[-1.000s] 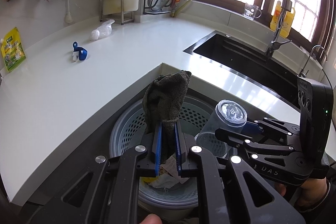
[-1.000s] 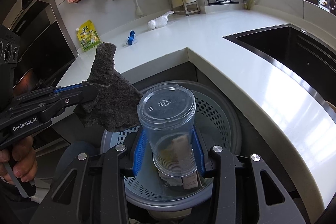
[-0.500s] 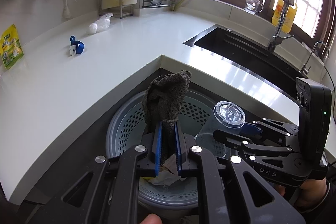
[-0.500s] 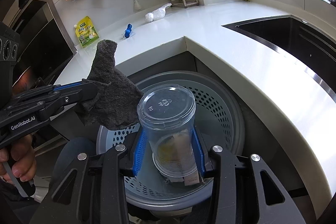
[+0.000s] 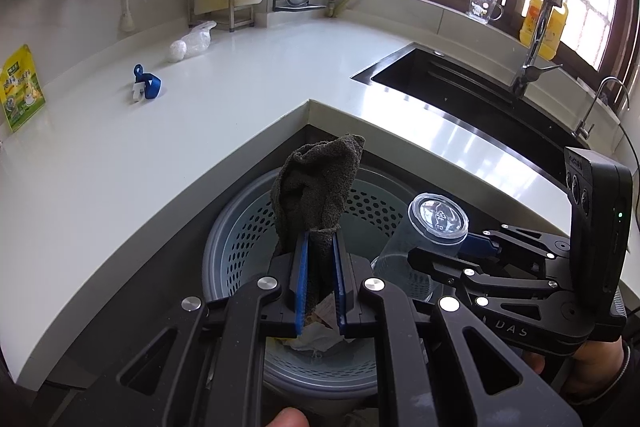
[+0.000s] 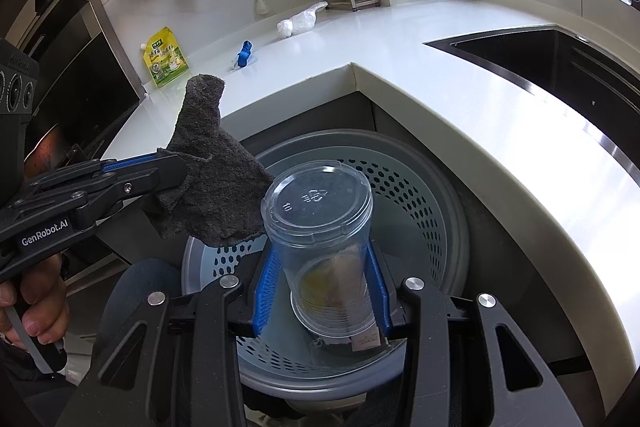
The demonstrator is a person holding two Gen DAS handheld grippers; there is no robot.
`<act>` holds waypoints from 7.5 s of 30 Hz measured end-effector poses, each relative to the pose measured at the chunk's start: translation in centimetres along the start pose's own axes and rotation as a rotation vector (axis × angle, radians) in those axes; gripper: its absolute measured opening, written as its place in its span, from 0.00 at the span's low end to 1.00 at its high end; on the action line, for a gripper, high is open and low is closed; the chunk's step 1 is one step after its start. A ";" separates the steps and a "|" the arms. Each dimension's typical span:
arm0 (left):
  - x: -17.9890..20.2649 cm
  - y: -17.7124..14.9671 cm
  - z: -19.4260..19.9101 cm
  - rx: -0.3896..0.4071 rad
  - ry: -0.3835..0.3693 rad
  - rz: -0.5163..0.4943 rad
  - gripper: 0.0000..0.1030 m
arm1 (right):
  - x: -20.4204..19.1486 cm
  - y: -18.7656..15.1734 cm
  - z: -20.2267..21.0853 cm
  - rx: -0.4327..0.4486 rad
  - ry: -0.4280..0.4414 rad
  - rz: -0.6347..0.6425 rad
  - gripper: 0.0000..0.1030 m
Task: Collect trash
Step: 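Carry the cloth and cup over the grey bin and open both tools, then move both tools back to the counter toward the blue lanyard and plastic bag, then grasp the blue lanyard with the left tool while the right tool grasps the plastic bag, then carry the lanyard and bag over the grey bin and open both tools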
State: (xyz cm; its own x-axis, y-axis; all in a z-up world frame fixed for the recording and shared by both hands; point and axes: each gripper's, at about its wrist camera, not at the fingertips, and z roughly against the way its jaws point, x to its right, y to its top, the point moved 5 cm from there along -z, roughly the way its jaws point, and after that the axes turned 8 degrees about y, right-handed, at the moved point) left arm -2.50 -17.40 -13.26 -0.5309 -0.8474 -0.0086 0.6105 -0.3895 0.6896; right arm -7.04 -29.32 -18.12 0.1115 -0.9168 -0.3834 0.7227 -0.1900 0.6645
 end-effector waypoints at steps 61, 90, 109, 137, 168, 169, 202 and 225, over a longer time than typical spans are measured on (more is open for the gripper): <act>-2.5 -2.6 -2.1 -0.063 0.014 0.088 0.93 | -0.3 -0.9 -0.3 -0.024 -0.078 0.036 0.85; -9.8 8.1 2.9 0.135 0.098 0.160 0.93 | -2.3 9.6 4.9 0.199 -0.007 0.080 0.91; -19.7 16.7 -11.4 0.045 0.313 0.211 0.93 | -1.8 20.2 -2.6 0.199 0.021 0.137 0.91; -25.2 18.3 -18.6 -0.080 0.276 0.247 0.19 | -2.1 34.9 -25.2 0.018 0.013 0.115 0.91; -26.4 18.9 -16.5 0.041 0.301 0.283 0.19 | -3.0 33.1 -23.6 0.011 0.062 0.149 0.30; -26.2 18.8 -16.3 0.043 0.295 0.284 0.19 | -3.3 32.4 -22.5 0.018 0.067 0.155 0.30; -16.3 12.4 -2.9 0.146 0.278 0.212 0.19 | -5.0 17.4 -7.6 0.055 0.085 0.131 0.30; -7.3 7.6 2.4 0.148 0.169 0.127 0.19 | -4.9 7.0 0.1 0.062 0.029 0.130 0.30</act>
State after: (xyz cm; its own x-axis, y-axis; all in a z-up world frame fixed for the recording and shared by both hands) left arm 4.57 -13.33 -6.20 -0.3426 -0.9391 -0.0274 0.5667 -0.2298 0.7912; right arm -2.63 -26.18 -11.55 0.2218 -0.9246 -0.3098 0.6574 -0.0928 0.7478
